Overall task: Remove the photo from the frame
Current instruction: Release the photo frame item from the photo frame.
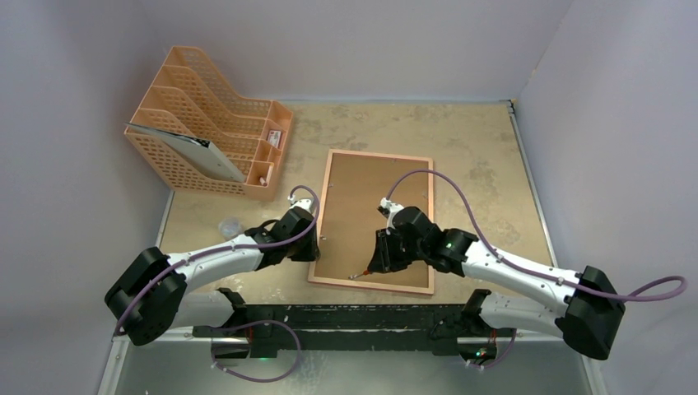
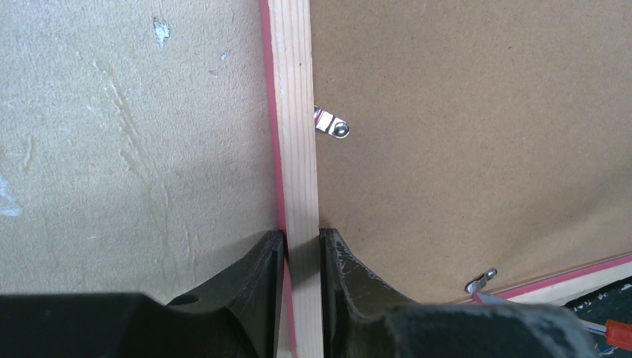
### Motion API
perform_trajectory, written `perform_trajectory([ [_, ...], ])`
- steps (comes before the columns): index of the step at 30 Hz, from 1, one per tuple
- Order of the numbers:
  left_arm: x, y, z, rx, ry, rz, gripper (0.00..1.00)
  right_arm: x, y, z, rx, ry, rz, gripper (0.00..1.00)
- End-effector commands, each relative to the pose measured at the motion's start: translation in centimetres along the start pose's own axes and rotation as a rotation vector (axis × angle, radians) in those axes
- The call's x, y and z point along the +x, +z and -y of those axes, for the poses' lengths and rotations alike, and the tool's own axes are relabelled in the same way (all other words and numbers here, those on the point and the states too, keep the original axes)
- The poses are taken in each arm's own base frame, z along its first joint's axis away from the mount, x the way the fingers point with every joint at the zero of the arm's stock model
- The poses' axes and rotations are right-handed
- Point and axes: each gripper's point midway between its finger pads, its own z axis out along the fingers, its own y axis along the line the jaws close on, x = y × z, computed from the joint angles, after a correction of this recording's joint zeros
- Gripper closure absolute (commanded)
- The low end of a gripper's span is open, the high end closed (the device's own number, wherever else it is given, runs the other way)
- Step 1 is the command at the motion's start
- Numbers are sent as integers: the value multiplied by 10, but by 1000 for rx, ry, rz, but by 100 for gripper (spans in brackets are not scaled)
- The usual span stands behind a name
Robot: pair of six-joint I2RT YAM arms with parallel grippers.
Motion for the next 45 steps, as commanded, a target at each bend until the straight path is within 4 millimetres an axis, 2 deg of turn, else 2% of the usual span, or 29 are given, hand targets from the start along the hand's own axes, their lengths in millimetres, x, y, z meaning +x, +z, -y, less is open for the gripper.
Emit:
perform_trajectory([
  [1, 38, -1, -24, -75, 40, -129, 100, -14, -4, 9, 75, 28, 70, 100],
  [8, 38, -1, -24, -75, 40, -131, 100, -20, -9, 6, 60, 31, 123, 100],
  [18, 37, 1, -22, -70, 40, -131, 100, -15, -4, 0, 8, 20, 103, 100],
  [24, 38, 0, -23, -72, 40, -134, 100, -26, -19, -7, 3, 9, 152, 100],
  [28, 37, 1, -22, -71, 39, -131, 100, -25, -23, -12, -24, 2, 147, 100],
  [36, 37, 1, -23, -74, 41, -133, 100, -2, -6, -4, -32, 0, 56, 100],
  [45, 37, 0, -23, -74, 37, -129, 100, -3, 1, 2, -14, 14, 80, 100],
])
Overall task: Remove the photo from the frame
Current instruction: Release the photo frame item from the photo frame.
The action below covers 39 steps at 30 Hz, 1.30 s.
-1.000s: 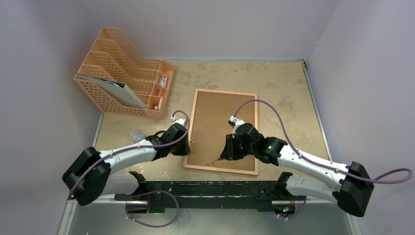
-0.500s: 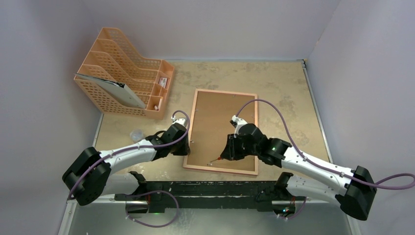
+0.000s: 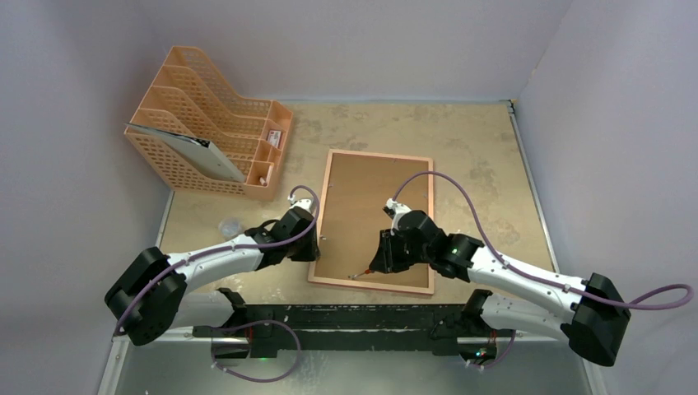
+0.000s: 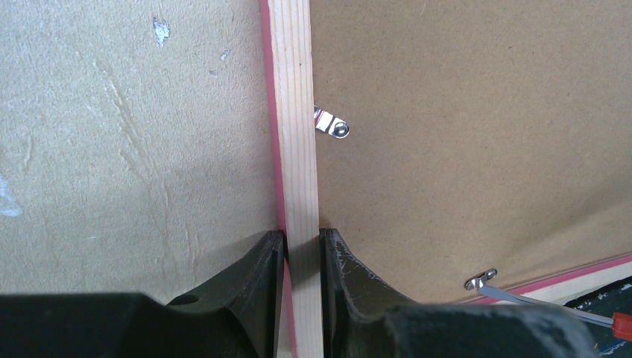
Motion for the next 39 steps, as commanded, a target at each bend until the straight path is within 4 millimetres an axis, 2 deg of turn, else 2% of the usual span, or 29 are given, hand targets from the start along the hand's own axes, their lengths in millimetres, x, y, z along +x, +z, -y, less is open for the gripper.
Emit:
perform_trajectory([
  [1, 37, 0, -23, -73, 37, -128, 100, -2, 5, -1, -10, 3, 20, 100],
  [11, 37, -1, -23, -73, 37, -127, 100, -14, 4, -1, -8, 40, 99, 100],
  [19, 38, -2, -24, -73, 36, -126, 100, -13, -1, 6, 26, 52, 108, 100],
  [27, 38, -2, -23, -70, 36, -126, 100, -24, -9, -16, -52, 26, 121, 100],
  [29, 38, -3, -24, -70, 35, -127, 100, -31, -14, -19, -46, 27, 143, 100],
  [31, 41, -2, -21, -54, 25, -132, 100, -29, -18, -19, -35, 32, 126, 100],
  [39, 43, -3, -13, -19, -3, -127, 100, -37, -16, 6, 120, 21, 90, 100],
])
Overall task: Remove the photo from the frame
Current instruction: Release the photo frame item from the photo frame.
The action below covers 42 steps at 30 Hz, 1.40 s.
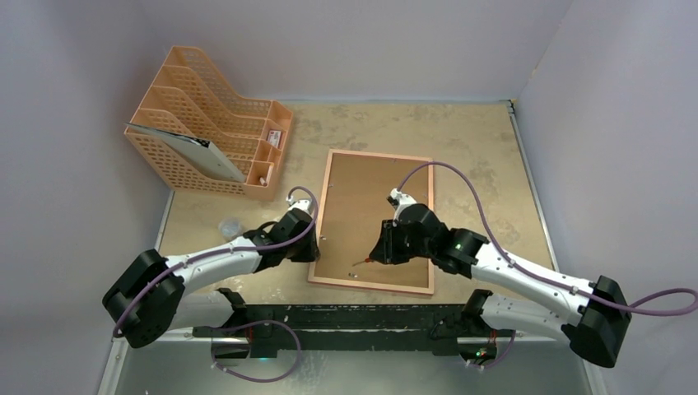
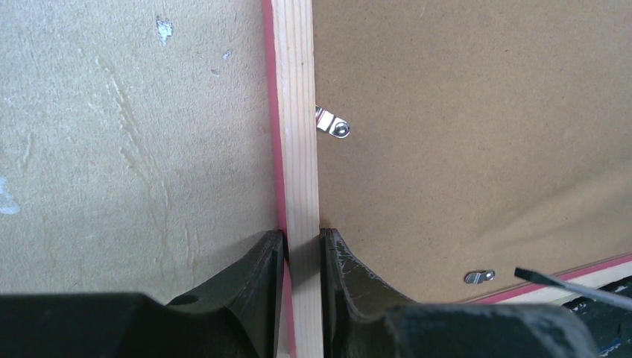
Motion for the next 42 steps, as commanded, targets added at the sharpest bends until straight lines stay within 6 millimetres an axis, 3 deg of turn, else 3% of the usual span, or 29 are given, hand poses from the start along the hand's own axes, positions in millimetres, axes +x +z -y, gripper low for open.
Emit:
perform_trajectory([
  [1, 42, -4, -16, -38, 12, -139, 100, -13, -2, 16, 87, -7, -6, 100],
  [8, 44, -4, -20, -48, 17, -139, 100, -44, -20, 51, 158, 72, 77, 100],
  [12, 42, -4, -22, -62, 39, -138, 100, -51, -27, 64, 197, 83, 82, 100],
  [28, 33, -7, -26, -93, 22, -91, 100, -89, -27, 71, 275, 13, 11, 100],
  [36, 25, -9, -38, -167, -64, -26, 100, -115, -33, 89, 458, -42, -42, 100],
  [42, 16, -12, -44, -205, -123, 26, 100, -105, -44, 103, 554, -26, -92, 100],
])
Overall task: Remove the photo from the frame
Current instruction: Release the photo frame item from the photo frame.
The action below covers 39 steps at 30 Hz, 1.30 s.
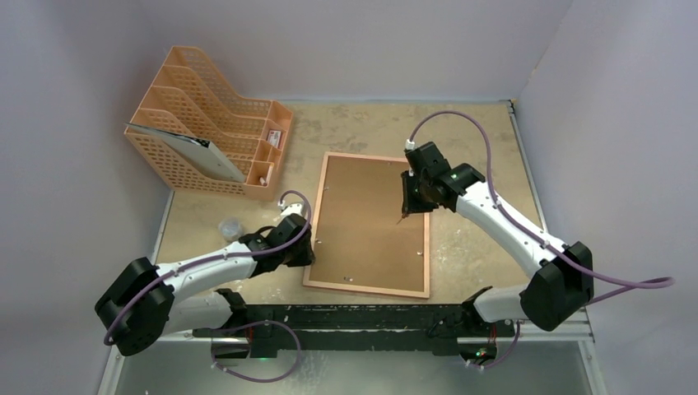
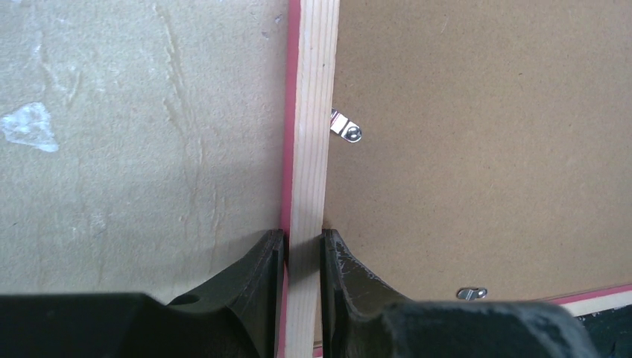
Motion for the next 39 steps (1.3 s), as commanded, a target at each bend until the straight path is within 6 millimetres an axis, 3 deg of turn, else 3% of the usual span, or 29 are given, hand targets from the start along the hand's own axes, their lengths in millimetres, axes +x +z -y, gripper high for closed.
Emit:
perform_trajectory([
  [1, 9, -1, -32, -132, -37, -4, 100, 13, -12, 26, 120, -11, -47, 100],
  [4, 6, -1, -35, -131, -35, -7, 100, 19, -12, 36, 151, -5, -43, 100],
  [13, -4, -9, -32, -84, -8, 16, 100, 18, -23, 37, 30, 11, 8, 100],
  [22, -13, -8, -34, -106, -38, 38, 100, 14, -17, 43, 73, 34, -36, 100],
  [26, -17, -7, -37, -103, -64, 40, 100, 6, -9, 36, 54, 75, -22, 100],
  [30, -20, -8, -38, -92, -71, 39, 100, 13, -3, 33, 45, 124, -26, 100],
  [39, -23, -8, -45, -109, -84, 37, 100, 23, -14, 41, 75, 99, -55, 100],
])
